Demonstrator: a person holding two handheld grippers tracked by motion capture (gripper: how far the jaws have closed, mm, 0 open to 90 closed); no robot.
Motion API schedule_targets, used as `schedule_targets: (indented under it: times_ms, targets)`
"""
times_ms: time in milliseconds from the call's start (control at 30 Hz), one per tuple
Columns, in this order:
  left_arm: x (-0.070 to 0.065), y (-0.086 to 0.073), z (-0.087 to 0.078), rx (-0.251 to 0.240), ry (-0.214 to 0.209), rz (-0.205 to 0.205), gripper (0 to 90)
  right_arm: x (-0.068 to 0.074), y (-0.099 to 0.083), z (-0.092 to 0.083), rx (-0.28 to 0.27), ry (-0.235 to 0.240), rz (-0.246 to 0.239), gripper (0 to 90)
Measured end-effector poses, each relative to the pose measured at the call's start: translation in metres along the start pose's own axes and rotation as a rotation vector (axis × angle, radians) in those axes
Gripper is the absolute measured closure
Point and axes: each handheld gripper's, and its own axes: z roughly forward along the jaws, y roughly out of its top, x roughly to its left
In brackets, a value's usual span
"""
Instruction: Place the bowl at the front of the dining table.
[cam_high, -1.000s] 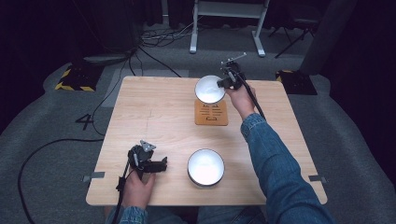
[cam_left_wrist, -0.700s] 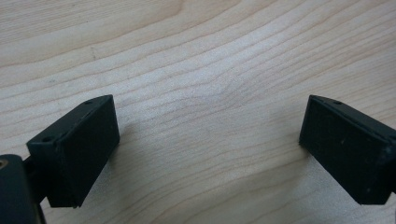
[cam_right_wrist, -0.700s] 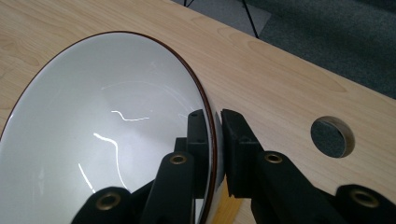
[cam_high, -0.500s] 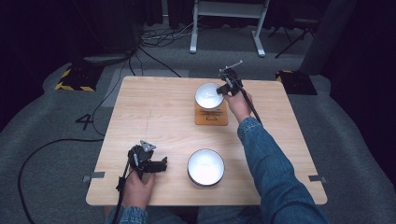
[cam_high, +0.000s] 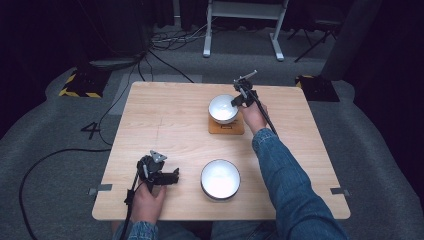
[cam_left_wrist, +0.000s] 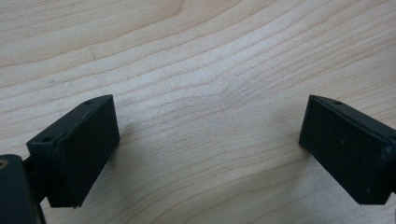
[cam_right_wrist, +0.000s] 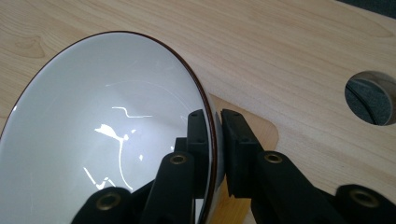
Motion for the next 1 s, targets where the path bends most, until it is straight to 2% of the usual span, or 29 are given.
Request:
schedule_targets:
  times_ms: [133,267,333,667,1000]
  targets:
    - [0.0000,0.0000,0.0000,0.000,0.000,0.000,5.0,0.0009,-0.0016,0.0048,0.016,-0.008,0.008,82.2]
    - [0.0000,0.0000,0.0000,0.000,0.000,0.000,5.0,-0.0006,-0.0036,0.0083,0.034,-0.028,-0.008,82.2]
    - [0.0000,0.0000,0.0000,0.000,0.000,0.000,5.0,-0.0009,-0.0042,0.0090,0.032,-0.017,0.006,82.2]
    - [0.0000,0.0000,0.0000,0.000,0.000,0.000,5.0,-0.0019,-0.0050,0.0104,0.039,-0.013,0.014,82.1]
    - [0.0000,0.0000,0.0000,0.000,0.000,0.000,5.0,0.0011,-0.0054,0.0118,0.040,-0.046,-0.002,80.0]
